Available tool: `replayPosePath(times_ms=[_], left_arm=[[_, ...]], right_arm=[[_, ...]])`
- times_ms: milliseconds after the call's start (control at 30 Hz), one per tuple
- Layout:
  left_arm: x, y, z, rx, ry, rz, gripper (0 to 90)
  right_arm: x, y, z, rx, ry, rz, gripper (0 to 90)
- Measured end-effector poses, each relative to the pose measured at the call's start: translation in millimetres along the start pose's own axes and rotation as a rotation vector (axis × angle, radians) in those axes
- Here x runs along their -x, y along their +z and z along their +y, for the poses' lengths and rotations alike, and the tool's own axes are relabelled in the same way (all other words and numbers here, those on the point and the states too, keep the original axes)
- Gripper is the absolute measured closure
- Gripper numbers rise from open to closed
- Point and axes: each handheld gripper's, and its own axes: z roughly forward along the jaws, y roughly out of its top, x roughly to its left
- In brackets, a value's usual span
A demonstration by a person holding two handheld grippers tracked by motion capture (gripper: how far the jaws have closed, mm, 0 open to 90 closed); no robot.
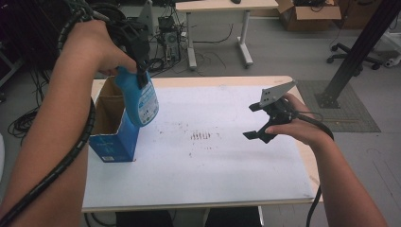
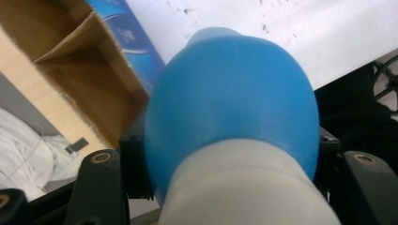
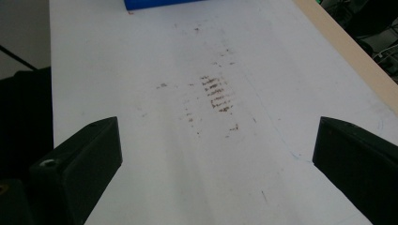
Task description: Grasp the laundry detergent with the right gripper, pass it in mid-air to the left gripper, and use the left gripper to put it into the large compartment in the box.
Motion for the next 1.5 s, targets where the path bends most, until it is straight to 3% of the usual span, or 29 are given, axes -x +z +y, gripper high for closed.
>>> replayPosePath(times_ms=[133, 433, 467, 500, 533, 700, 733, 767, 800, 867, 1333, 1500], left_arm=[[-13.1, -9.8, -4.3, 0.007, -0.044, -0.009, 37.9], [-38.9, -27.4, -15.7, 0.017, -0.123, -0.019, 37.9], [-46.0, -30.7, -19.5, 0.027, -0.151, -0.028, 37.8], [-46.0, -30.7, -19.5, 0.027, -0.151, -0.028, 37.8], [-53.9, -32.4, -22.7, 0.023, -0.188, -0.036, 37.8], [-69.2, -30.5, -26.7, 0.012, -0.235, -0.029, 37.8], [-75.0, -28.8, -28.6, 0.014, -0.269, -0.030, 37.8], [-75.0, -28.8, -28.6, 0.014, -0.269, -0.030, 37.8], [-82.2, -27.0, -30.6, 0.012, -0.311, -0.032, 37.8], [-86.9, -25.4, -32.2, 0.019, -0.331, -0.031, 37.8], [-104.0, -7.0, -32.6, 0.021, -0.412, -0.017, 37.8], [-107.7, 0.5, -31.7, 0.013, -0.417, -0.005, 37.8]], right_arm=[[0.6, -1.7, 3.9, -0.056, -0.030, 0.023, 1.9], [1.6, -1.8, 5.4, -0.108, -0.044, 0.038, 2.2], [2.0, -2.9, 5.6, -0.122, -0.051, 0.043, 2.3], [2.0, -2.9, 5.6, -0.122, -0.051, 0.043, 2.3], [2.3, -4.3, 6.5, -0.134, -0.063, 0.039, 2.2], [2.6, -4.9, 8.8, -0.165, -0.077, 0.044, 2.4], [2.2, -4.6, 10.0, -0.182, -0.081, 0.052, 2.5], [2.2, -4.6, 10.0, -0.182, -0.081, 0.052, 2.5], [1.9, -4.1, 11.2, -0.210, -0.081, 0.059, 2.5], [2.3, -4.1, 12.3, -0.227, -0.082, 0.068, 2.8], [7.4, -9.0, 27.2, -0.352, -0.083, 0.101, 3.1], [10.0, -14.7, 32.8, -0.396, -0.077, 0.115, 3.2]])
